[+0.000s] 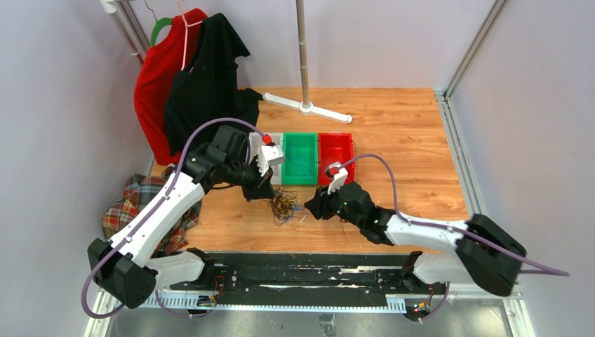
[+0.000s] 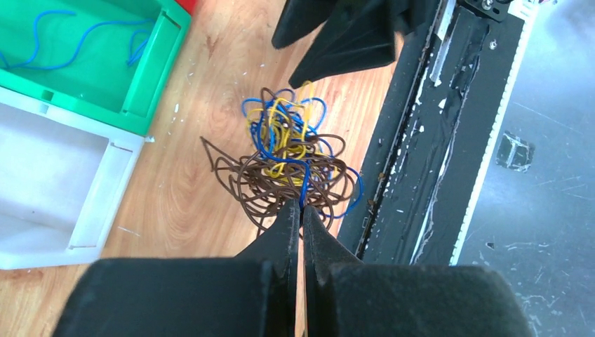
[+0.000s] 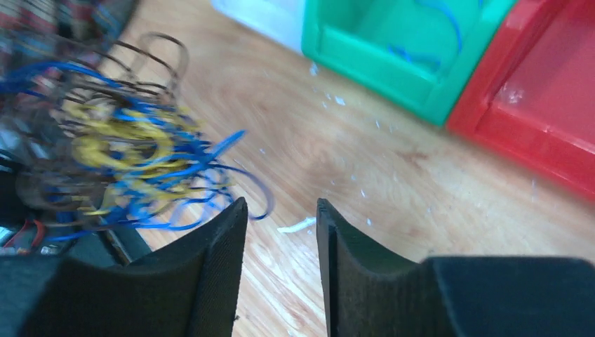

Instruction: Untangle the cables

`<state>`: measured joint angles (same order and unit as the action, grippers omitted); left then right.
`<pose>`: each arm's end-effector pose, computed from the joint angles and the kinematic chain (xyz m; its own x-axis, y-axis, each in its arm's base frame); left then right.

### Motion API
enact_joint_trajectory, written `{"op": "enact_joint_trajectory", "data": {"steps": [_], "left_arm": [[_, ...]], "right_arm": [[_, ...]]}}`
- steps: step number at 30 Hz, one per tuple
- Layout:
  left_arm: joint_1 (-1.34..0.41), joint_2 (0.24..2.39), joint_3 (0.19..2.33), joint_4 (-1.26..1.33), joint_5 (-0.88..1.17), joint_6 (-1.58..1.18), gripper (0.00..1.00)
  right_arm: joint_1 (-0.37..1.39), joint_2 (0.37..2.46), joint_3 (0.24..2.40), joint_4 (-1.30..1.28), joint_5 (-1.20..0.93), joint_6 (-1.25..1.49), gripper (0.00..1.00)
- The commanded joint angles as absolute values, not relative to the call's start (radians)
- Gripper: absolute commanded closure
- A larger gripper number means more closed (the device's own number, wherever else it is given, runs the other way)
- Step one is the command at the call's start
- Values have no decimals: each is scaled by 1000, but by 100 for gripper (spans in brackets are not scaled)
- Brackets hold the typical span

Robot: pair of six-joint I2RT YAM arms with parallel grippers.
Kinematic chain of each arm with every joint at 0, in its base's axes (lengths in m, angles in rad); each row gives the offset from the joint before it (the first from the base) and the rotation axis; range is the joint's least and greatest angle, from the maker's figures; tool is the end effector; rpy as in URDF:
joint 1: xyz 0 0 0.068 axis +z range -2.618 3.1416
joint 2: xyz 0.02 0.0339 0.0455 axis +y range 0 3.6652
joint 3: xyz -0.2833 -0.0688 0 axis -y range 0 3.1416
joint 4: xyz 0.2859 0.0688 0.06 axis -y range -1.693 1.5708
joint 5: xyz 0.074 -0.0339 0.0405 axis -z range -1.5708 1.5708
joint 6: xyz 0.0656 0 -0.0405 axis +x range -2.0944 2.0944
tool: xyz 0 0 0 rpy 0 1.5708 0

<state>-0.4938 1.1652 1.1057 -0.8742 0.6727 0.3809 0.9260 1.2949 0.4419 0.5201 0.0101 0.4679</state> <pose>0.2199 -0.1648 0.3160 -0.3979 0.5444 -0.7384 0.9103 0.3346 -0.2438 0.1856 0.2458 0.1646 -0.5332 0.0414 -0.8450 -0.6196 0.6610 0.4233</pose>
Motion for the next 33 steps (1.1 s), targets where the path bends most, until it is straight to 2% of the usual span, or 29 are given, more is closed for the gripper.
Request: {"op": "enact_joint_trajectory", "data": {"steps": [1, 7, 19, 26, 33], "left_arm": [[-491, 1152, 1124, -893, 690, 333, 99], [-491, 1152, 1129, -893, 709, 304, 99], [-491, 1125, 1171, -930, 797, 268, 99], [-491, 1112, 1189, -946, 872, 234, 99], [-491, 1112, 1210, -946, 951, 189, 99]], "right_arm": [[991, 1137, 485, 463, 82, 363, 51], [1078, 1087, 595, 430, 78, 251, 38], [1103, 1267, 732, 498, 59, 189, 44], [1103, 1318, 702, 646, 174, 207, 44], [1103, 1405, 683, 732, 169, 259, 44]]}}
